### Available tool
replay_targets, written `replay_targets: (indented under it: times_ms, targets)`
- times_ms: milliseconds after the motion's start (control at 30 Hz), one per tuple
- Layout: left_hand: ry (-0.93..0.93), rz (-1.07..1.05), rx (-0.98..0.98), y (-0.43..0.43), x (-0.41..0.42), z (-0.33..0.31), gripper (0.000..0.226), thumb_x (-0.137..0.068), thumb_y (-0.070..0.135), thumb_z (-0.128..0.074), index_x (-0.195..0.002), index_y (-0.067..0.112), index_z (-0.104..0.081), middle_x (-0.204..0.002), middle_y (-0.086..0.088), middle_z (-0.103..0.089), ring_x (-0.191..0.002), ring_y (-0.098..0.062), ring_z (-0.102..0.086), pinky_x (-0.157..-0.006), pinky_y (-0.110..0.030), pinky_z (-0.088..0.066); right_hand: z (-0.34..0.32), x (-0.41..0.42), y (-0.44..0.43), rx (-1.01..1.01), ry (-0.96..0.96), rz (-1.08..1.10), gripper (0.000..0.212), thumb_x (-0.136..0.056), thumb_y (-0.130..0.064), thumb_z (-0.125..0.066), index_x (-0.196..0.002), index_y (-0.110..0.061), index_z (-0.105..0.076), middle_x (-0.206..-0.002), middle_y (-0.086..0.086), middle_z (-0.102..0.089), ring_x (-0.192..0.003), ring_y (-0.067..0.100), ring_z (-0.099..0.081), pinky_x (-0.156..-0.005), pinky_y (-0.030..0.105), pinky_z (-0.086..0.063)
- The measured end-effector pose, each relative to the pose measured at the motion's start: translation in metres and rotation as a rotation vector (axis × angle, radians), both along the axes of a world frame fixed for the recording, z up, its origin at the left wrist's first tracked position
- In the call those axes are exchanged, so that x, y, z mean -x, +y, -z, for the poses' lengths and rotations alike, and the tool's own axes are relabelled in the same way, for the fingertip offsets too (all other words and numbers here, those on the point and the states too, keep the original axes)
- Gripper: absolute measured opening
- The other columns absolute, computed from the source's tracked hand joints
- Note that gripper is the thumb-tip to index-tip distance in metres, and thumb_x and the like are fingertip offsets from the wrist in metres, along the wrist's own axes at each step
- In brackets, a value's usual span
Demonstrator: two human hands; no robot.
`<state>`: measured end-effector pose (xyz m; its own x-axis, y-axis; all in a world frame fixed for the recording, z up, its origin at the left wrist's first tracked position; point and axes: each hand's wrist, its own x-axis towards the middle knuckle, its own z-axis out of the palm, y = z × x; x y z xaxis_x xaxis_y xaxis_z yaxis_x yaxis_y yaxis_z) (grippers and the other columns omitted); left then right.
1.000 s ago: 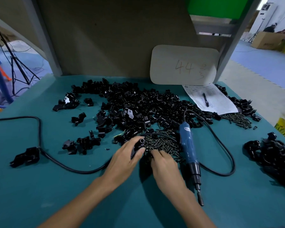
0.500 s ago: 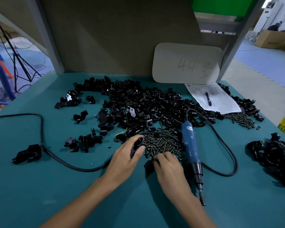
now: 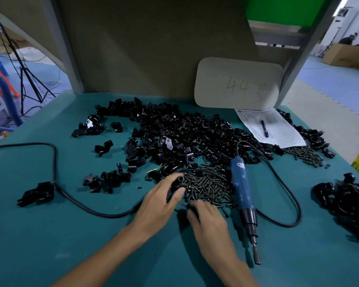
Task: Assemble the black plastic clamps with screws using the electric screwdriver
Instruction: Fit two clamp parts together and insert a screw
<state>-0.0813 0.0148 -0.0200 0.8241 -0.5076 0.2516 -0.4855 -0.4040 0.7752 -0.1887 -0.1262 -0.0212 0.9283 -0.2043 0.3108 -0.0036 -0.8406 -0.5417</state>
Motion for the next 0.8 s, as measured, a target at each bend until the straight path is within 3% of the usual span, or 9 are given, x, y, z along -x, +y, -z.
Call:
replay_targets:
  times_ms: [100, 233, 367, 433, 533, 600, 700, 800]
  targets:
    - [0.006, 0.0, -0.001, 0.0, -0.001, 0.001, 0.043, -0.101, 0.061, -0.041, -0.142, 0.05, -0.035, -0.13, 0.022, -0.056, -0.116, 0.005, -0.053, -0.089, -0.007, -0.039, -0.007, -0.014, -0.009, -0.44, -0.104, 0.115, 0.014, -0.098, -0.018, -0.069, -0.104, -0.031, -0.066, -0.09, -0.019, -0.071, -0.091, 0.0, -0.066, -0.076, 0.01, -0.049]
    - [0.013, 0.02, 0.0, -0.001, -0.001, 0.001, 0.044, -0.101, 0.06, -0.042, -0.142, 0.049, -0.036, -0.132, 0.03, -0.052, -0.118, 0.008, -0.051, -0.094, -0.012, -0.043, -0.009, -0.027, -0.003, -0.74, -0.202, 0.133, 0.02, -0.097, -0.015, -0.07, -0.107, -0.032, -0.072, -0.1, -0.02, -0.074, -0.098, 0.002, -0.07, -0.084, 0.014, -0.053]
    - [-0.003, 0.028, -0.031, -0.001, -0.002, 0.003, 0.045, -0.1, 0.062, -0.041, -0.143, 0.05, -0.035, -0.132, 0.036, -0.046, -0.123, 0.016, -0.043, -0.099, -0.009, -0.038, -0.002, -0.028, -0.005, -0.789, -0.25, 0.132, 0.022, -0.097, -0.015, -0.071, -0.108, -0.034, -0.073, -0.102, -0.021, -0.075, -0.101, 0.001, -0.07, -0.085, 0.012, -0.053]
    - [-0.026, 0.039, -0.059, -0.002, -0.001, 0.003, 0.042, -0.1, 0.061, -0.042, -0.14, 0.054, -0.034, -0.126, 0.038, -0.045, -0.118, 0.019, -0.043, -0.096, -0.007, -0.037, -0.001, -0.028, -0.006, -0.779, -0.242, 0.111, 0.022, -0.097, -0.015, -0.07, -0.109, -0.033, -0.073, -0.104, -0.019, -0.075, -0.103, 0.004, -0.07, -0.088, 0.018, -0.054]
    - [-0.052, 0.049, -0.106, -0.003, 0.001, 0.002, 0.041, -0.099, 0.062, -0.039, -0.139, 0.053, -0.034, -0.125, 0.028, -0.053, -0.112, 0.008, -0.05, -0.093, -0.019, -0.046, 0.002, -0.028, -0.005, -0.745, -0.223, 0.08, 0.026, -0.097, -0.012, -0.07, -0.115, -0.031, -0.074, -0.11, -0.018, -0.075, -0.109, 0.007, -0.07, -0.094, 0.025, -0.055]
    - [-0.069, 0.05, -0.129, -0.003, 0.002, 0.001, 0.042, -0.098, 0.061, -0.038, -0.139, 0.051, -0.036, -0.123, 0.022, -0.056, -0.11, 0.003, -0.054, -0.092, -0.028, -0.05, 0.003, -0.028, -0.006, -0.747, -0.226, 0.06, 0.03, -0.097, -0.01, -0.068, -0.117, -0.031, -0.074, -0.114, -0.019, -0.074, -0.112, 0.005, -0.069, -0.096, 0.023, -0.054]
    - [-0.078, 0.039, -0.133, -0.004, 0.003, 0.001, 0.042, -0.099, 0.059, -0.04, -0.14, 0.05, -0.035, -0.126, 0.022, -0.056, -0.112, 0.002, -0.054, -0.094, -0.03, -0.05, 0.002, -0.028, -0.007, -0.768, -0.209, 0.035, 0.029, -0.1, -0.012, -0.066, -0.119, -0.033, -0.073, -0.114, -0.022, -0.073, -0.112, 0.001, -0.067, -0.094, 0.017, -0.052]
    - [-0.091, 0.029, -0.147, -0.004, 0.003, 0.001, 0.04, -0.1, 0.059, -0.04, -0.139, 0.05, -0.035, -0.124, 0.021, -0.056, -0.11, 0.001, -0.055, -0.091, -0.031, -0.051, 0.003, -0.03, -0.012, -0.81, -0.163, 0.041, 0.019, -0.099, -0.015, -0.067, -0.111, -0.029, -0.072, -0.108, -0.017, -0.074, -0.107, 0.005, -0.068, -0.092, 0.021, -0.054]
